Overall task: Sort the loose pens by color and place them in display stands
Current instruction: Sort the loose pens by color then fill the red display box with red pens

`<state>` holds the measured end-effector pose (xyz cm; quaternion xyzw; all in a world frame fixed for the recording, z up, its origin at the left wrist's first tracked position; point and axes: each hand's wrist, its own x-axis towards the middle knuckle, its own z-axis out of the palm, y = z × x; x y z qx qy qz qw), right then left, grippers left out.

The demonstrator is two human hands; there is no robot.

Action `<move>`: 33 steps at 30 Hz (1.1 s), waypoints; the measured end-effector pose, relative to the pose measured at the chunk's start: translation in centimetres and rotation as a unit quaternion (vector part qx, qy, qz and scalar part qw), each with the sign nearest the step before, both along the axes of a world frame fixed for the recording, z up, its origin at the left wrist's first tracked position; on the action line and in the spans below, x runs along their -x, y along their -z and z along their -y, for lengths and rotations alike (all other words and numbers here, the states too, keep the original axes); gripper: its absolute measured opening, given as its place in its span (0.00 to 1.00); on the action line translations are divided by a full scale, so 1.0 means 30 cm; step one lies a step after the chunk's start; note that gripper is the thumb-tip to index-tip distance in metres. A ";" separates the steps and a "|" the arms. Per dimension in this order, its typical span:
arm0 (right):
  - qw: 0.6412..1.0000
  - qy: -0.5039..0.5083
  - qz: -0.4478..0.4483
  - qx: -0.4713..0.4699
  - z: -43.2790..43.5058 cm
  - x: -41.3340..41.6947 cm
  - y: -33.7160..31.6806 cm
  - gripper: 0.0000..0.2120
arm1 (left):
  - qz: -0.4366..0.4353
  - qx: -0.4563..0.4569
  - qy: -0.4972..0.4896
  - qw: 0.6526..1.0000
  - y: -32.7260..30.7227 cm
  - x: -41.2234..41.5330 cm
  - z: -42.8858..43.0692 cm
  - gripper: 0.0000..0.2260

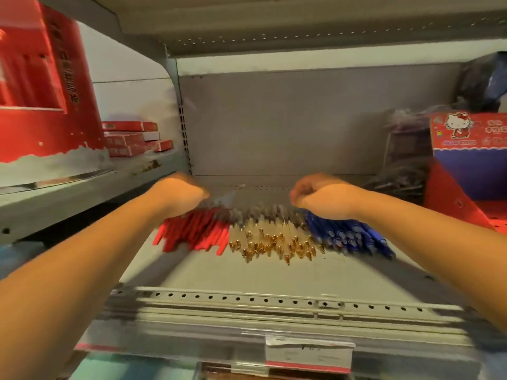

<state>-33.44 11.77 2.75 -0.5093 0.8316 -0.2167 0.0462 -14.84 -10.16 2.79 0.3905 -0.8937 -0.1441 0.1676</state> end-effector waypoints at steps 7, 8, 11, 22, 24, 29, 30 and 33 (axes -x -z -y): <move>1.000 -0.006 0.012 -0.007 0.254 -0.209 -0.011 0.11 | 0.019 -0.048 -0.037 0.998 0.065 -0.132 0.180 0.30; 1.000 -0.005 0.012 -0.006 0.292 -0.234 -0.010 0.11 | 0.015 -0.058 -0.032 0.998 0.069 -0.138 0.190 0.31; 1.000 0.008 -0.001 -0.020 0.401 -0.295 0.002 0.12 | -0.013 -0.108 -0.013 0.994 0.083 -0.133 0.201 0.34; 0.996 0.049 -0.025 -0.072 0.595 -0.330 0.028 0.09 | 0.012 -0.185 0.022 0.982 0.081 -0.078 0.166 0.21; 0.994 0.058 -0.025 -0.087 0.612 -0.316 0.029 0.11 | 0.026 -0.208 0.012 0.978 0.070 -0.072 0.156 0.22; 0.987 0.059 -0.035 -0.143 0.653 -0.276 0.039 0.11 | 0.081 -0.261 0.040 0.961 0.069 -0.017 0.142 0.19; 0.986 0.059 -0.036 -0.149 0.659 -0.268 0.039 0.10 | 0.089 -0.267 0.041 0.959 0.069 -0.008 0.144 0.18; 0.984 0.055 -0.042 -0.163 0.674 -0.245 0.035 0.09 | 0.115 -0.275 0.040 0.954 0.059 0.013 0.147 0.15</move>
